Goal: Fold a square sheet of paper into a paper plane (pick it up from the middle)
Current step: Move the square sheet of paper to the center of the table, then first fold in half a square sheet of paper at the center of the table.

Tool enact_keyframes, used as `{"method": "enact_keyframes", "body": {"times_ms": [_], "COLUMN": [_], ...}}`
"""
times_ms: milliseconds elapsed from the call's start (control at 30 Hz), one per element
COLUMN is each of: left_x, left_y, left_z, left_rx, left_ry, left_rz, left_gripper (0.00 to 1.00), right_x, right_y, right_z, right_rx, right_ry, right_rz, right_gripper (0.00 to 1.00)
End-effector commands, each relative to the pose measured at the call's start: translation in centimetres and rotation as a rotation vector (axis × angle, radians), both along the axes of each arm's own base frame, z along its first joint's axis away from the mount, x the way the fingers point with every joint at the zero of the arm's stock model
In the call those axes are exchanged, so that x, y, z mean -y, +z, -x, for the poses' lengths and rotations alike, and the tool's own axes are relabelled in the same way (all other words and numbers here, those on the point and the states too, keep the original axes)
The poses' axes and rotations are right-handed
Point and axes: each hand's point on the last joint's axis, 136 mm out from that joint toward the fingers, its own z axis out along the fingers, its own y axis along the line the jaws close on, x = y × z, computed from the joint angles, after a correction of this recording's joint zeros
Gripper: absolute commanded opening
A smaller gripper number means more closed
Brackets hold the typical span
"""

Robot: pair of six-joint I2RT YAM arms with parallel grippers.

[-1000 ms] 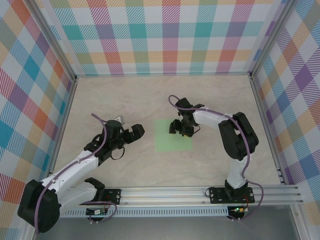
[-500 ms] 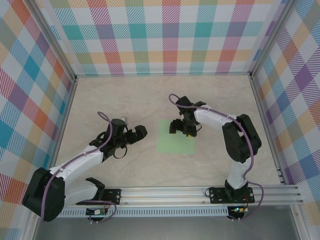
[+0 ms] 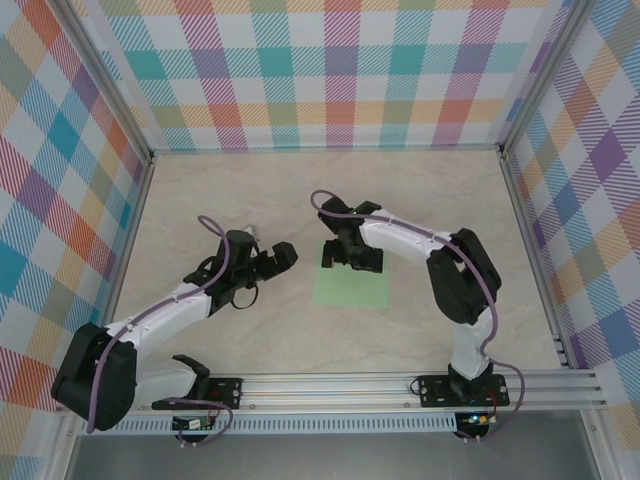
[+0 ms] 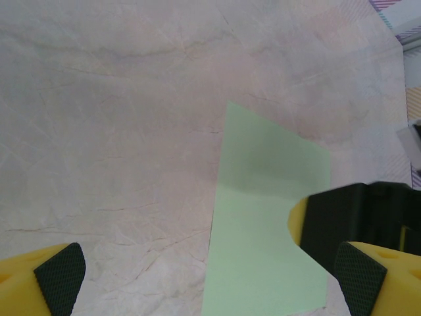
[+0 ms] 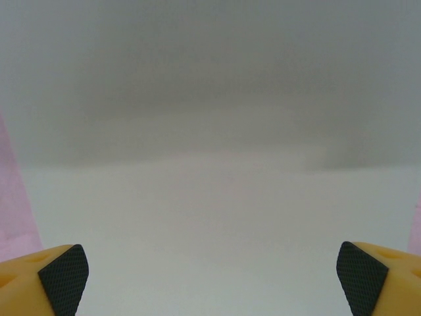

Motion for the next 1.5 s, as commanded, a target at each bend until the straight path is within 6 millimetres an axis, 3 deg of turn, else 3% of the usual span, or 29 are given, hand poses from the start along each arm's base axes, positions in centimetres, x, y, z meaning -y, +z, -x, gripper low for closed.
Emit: {"method": "enact_keyframes", "body": {"times_ms": [0, 467, 867, 1267, 1467], "left_x": [0.3, 1.9, 2.0, 1.9, 1.8], "left_y": [1.1, 0.0, -0.5, -0.6, -0.6], "left_z": [-0.7, -0.6, -0.5, -0.3, 0.0], "left_rx": [0.019, -0.04, -0.056, -0.064, -0.068], "left_ry": [-0.034, -0.133, -0.149, -0.149, -0.152], "left_rz": [-0.011, -0.016, -0.027, -0.03, -0.028], "left_gripper": [1.0, 1.0, 1.0, 1.0, 1.0], "right_x": [0.8, 0.2, 1.2, 1.1, -0.3], "right_y": [-0.3, -3.1, -7.2, -6.6, -5.4], "right_z": [0.1, -0.9, 1.3, 1.0, 0.2], "right_rx": [-0.036, -0.108, -0.218, -0.199, -0.164], "right_ry": [-0.045, -0.03, 0.011, 0.062, 0.101], "right_rz": [0.054, 0.018, 0.056, 0.057, -0.011], "right_gripper": [1.0, 1.0, 1.0, 0.95, 0.95]}}
